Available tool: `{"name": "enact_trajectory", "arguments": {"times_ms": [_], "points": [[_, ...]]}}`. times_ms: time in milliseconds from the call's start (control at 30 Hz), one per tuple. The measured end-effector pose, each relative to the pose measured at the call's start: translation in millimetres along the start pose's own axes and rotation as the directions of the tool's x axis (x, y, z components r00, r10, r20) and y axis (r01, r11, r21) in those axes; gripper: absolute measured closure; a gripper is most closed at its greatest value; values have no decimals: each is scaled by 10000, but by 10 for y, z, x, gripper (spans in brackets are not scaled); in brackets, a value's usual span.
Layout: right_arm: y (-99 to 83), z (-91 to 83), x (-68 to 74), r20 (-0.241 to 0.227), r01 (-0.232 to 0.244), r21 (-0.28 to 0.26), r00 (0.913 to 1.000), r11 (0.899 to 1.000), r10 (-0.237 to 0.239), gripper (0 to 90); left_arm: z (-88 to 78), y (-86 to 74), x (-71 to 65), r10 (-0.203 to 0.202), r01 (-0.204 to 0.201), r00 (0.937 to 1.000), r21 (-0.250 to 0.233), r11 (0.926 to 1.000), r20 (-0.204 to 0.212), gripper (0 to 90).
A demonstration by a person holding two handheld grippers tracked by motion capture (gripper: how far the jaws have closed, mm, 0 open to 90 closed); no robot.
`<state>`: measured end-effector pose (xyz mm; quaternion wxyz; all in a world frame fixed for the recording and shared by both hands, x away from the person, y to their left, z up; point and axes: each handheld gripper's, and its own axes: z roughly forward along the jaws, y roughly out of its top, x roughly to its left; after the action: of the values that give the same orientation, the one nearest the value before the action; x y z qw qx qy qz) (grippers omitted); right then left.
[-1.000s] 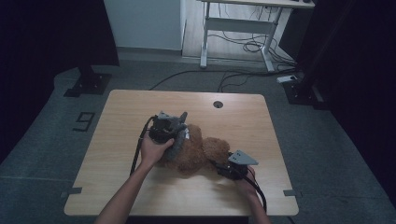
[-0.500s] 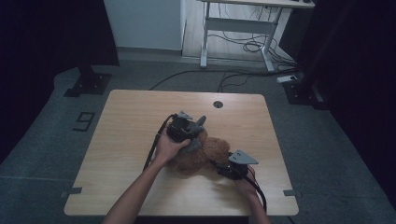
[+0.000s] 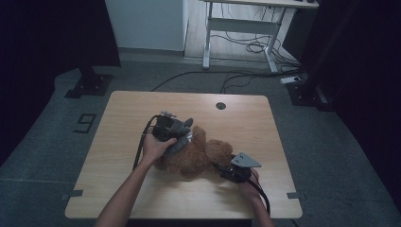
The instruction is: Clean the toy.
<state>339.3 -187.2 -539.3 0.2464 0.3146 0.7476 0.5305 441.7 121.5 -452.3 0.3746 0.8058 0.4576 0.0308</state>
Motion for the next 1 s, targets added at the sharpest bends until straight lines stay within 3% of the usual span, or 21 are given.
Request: {"name": "enact_trajectory", "arguments": {"times_ms": [233,333,433,500,567,600,633,700,833,900,967,1000], "points": [[-1,0,-4,-10,-10,-12,10000,10000,10,415,-168,-177,157,-49,35,9981,-225,9997,-611,785],[0,0,-2,6,-16,-11,10000,10000,16,415,-214,-190,157,-33,13,9973,-275,9996,-732,786],[0,-1,-6,15,-50,3,10000,10000,50,415,-301,-160,64,216,-263,9969,-618,9977,-757,787],[-1,3,-10,15,-102,-23,9999,9999,102,414,-378,-69,-189,760,-807,9961,-1146,9901,-449,788],[1,5,-9,27,-128,-15,9999,9999,128,414,-405,23,-431,1381,-1408,9900,-1590,9772,-281,788],[1,6,-10,29,-116,-21,9999,9999,116,414,-405,23,-431,1381,-1408,9900,-1590,9772,-281,787],[1,5,-9,35,-120,-21,9999,9999,120,414,-395,123,-691,2007,-1998,9795,-1960,9600,-156,787],[1,5,-8,46,-109,-26,9999,9999,109,414,-323,227,-930,2590,-2557,9658,-2025,9453,-107,787],[1,5,-6,62,-98,-39,9999,9999,98,414,52,374,-1273,2952,-2859,9543,-1437,9474,476,785],[0,3,-1,75,-79,-33,9999,10000,79,414,298,386,-1363,2941,-2888,9536,-809,9540,640,784],[0,-1,3,94,-40,1,9999,10000,40,413,527,355,-1367,2811,-2824,9566,68,9593,773,783],[0,-2,4,96,-30,18,9999,10000,30,412,592,327,-1335,2685,-2705,9593,105,9627,879,781]]}}
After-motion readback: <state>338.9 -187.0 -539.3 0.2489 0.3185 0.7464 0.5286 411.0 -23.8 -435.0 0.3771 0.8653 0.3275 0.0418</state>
